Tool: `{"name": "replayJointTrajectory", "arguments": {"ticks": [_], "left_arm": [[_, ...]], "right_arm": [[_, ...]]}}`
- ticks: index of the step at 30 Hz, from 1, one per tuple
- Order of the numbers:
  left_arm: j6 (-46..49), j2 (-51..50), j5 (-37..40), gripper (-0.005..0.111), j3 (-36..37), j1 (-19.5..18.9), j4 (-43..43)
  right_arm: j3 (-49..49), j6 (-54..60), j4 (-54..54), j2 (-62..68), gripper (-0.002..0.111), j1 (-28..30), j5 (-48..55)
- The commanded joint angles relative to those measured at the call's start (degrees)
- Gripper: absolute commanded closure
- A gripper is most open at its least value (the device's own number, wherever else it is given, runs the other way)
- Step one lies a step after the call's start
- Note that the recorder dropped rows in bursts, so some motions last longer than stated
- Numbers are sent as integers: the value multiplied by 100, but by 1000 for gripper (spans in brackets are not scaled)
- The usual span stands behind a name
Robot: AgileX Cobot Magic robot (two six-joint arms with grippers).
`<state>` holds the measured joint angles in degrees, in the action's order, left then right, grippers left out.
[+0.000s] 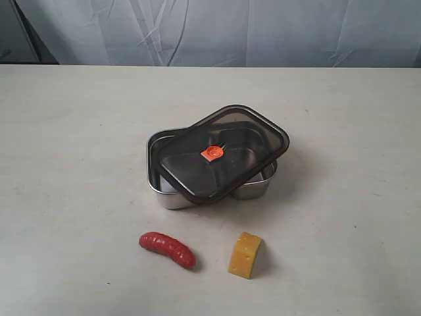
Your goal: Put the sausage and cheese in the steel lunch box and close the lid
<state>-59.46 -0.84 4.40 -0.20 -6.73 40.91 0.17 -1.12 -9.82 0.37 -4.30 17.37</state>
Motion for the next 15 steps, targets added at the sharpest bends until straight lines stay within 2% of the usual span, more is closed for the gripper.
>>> {"name": "replayJointTrajectory", "arguments": {"ticks": [1, 10, 15], "left_arm": [[11, 42, -16, 107, 20, -10, 36], [11, 42, -16, 107, 20, -10, 36], [11, 42, -16, 107, 20, -10, 36]], "right_arm": [[-17, -3, -13, -37, 109, 25, -82], [-17, -3, -168, -37, 109, 25, -432], [-17, 30, -18, -37, 109, 25, -1919]]}}
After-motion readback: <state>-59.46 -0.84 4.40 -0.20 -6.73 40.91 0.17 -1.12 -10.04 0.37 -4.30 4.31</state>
